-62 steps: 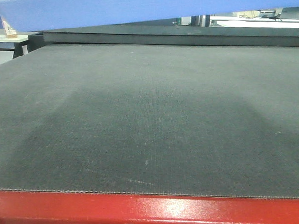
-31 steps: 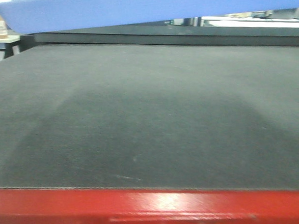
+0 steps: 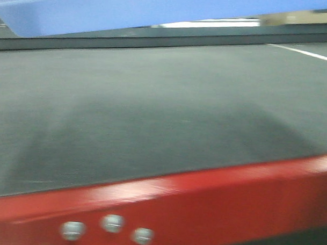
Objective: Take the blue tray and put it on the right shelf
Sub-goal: 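Hold the tray raised with both grippers while turning away from table, then carry the tray with both grippers while driving toward the shelving rack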
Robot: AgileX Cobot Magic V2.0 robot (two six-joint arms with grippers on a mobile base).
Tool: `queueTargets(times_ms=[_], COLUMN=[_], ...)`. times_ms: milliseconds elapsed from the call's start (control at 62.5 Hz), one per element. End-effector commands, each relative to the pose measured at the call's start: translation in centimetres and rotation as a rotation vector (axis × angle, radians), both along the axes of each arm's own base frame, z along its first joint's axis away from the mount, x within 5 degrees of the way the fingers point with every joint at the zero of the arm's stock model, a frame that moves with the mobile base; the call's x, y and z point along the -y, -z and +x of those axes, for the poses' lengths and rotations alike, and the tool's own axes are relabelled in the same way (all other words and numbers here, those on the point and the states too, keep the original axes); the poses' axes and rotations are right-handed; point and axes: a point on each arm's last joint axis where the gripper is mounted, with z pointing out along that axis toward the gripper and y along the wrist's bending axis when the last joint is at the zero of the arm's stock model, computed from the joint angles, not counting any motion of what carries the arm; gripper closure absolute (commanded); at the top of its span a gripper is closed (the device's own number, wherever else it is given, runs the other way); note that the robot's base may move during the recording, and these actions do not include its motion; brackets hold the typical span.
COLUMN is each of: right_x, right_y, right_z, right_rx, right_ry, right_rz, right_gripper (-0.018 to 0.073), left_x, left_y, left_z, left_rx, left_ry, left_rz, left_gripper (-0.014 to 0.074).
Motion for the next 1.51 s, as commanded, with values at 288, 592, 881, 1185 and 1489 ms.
queueTargets(times_ms=[288, 592, 881, 1185, 1489], right_x=[0.27, 0.27, 0.27, 0.27, 0.27], right_y=[-1.54, -1.54, -1.54, -1.53, -1.53], right_z=[-0.29, -0.29, -0.29, -0.30, -0.30], right_rx=[0.100, 0.100, 0.100, 0.099, 0.099], right_ry=[-0.024, -0.024, -0.024, -0.024, -0.024], right_rz=[0.003, 0.003, 0.003, 0.003, 0.003], right_gripper=[0.0537, 0.0537, 0.0537, 0.0537, 0.0537], left_x=[-0.66, -0.66, -0.66, -0.66, -0.66], left_y=[-1.34, -1.34, -1.34, -1.34, -1.34], left_z=[-1.44, -1.44, -1.44, -1.44, -1.44], left_rx=[-0.009, -0.009, -0.009, -0.009, -0.009], left_ry=[0.046, 0.046, 0.046, 0.046, 0.046], left_rz=[0.048, 0.048, 0.048, 0.048, 0.048], left_gripper=[0.0645, 0.0645, 0.0645, 0.0645, 0.0645])
